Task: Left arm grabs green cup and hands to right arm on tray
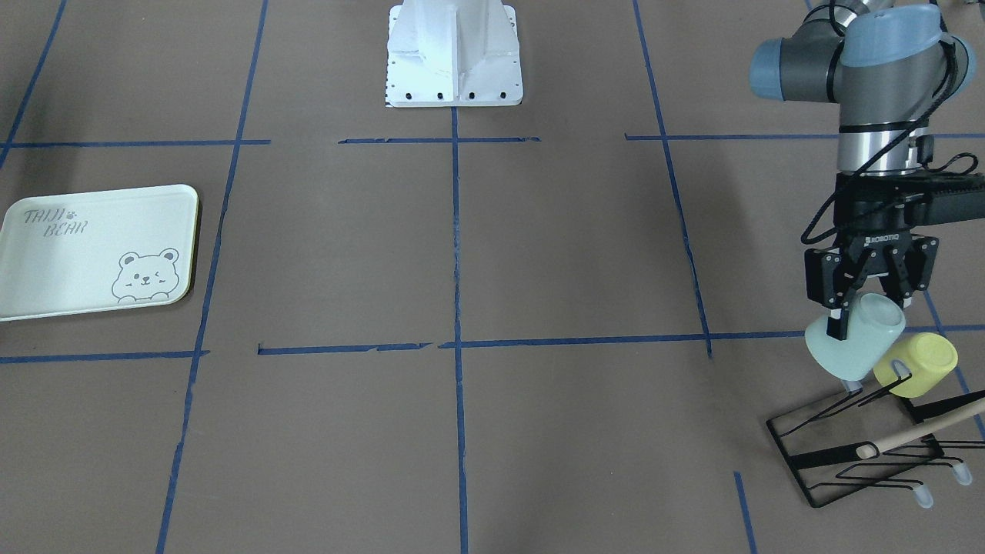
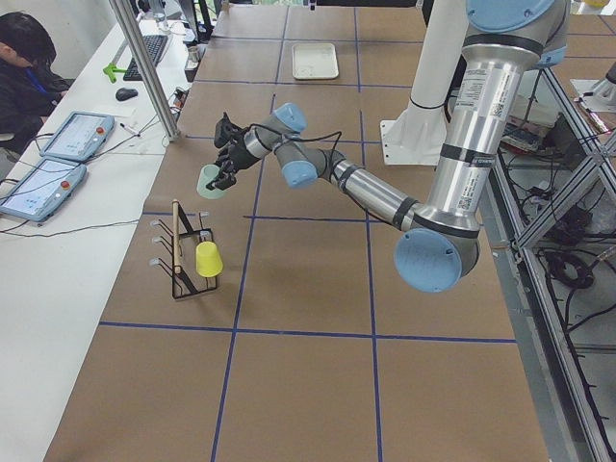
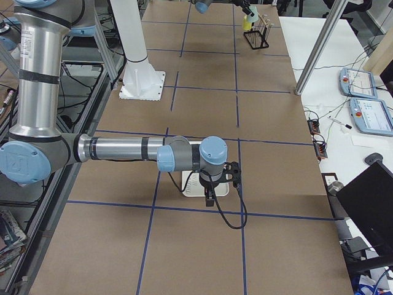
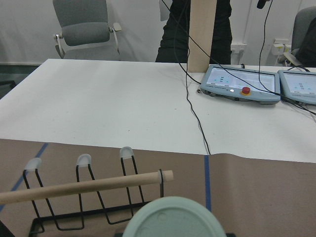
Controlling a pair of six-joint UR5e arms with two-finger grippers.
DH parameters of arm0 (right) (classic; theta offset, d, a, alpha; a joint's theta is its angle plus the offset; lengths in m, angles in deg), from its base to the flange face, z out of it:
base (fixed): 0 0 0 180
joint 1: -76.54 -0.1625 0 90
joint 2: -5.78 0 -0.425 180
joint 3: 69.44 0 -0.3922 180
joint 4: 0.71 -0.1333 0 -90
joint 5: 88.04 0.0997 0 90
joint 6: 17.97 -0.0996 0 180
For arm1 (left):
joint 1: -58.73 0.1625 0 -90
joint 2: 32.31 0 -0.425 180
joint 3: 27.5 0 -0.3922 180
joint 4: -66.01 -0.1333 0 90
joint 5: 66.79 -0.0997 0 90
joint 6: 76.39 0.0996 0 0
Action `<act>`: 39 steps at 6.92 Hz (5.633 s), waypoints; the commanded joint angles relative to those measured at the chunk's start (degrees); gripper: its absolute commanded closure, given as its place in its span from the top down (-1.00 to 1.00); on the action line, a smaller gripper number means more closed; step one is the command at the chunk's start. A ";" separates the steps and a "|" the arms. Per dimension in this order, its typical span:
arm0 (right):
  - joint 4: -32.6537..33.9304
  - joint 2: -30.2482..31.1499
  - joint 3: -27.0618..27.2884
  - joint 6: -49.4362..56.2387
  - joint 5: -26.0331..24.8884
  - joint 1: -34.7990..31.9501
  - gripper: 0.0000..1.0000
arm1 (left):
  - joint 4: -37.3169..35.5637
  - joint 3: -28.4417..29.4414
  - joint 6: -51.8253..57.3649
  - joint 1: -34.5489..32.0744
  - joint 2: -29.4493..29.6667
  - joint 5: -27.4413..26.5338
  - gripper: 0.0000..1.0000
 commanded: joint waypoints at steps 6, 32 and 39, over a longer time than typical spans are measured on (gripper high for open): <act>-53.67 -4.58 -0.81 -55.44 0.29 13.70 1.00 | 20.80 0.05 -36.65 17.25 7.04 8.53 -0.07; -94.51 -29.99 -4.76 -106.25 -44.71 58.99 1.00 | 53.98 8.41 -53.75 28.94 13.02 8.29 -0.07; -94.33 -30.53 -5.03 -106.34 -45.51 59.43 0.98 | 53.98 8.14 -53.84 29.91 13.81 8.20 -0.07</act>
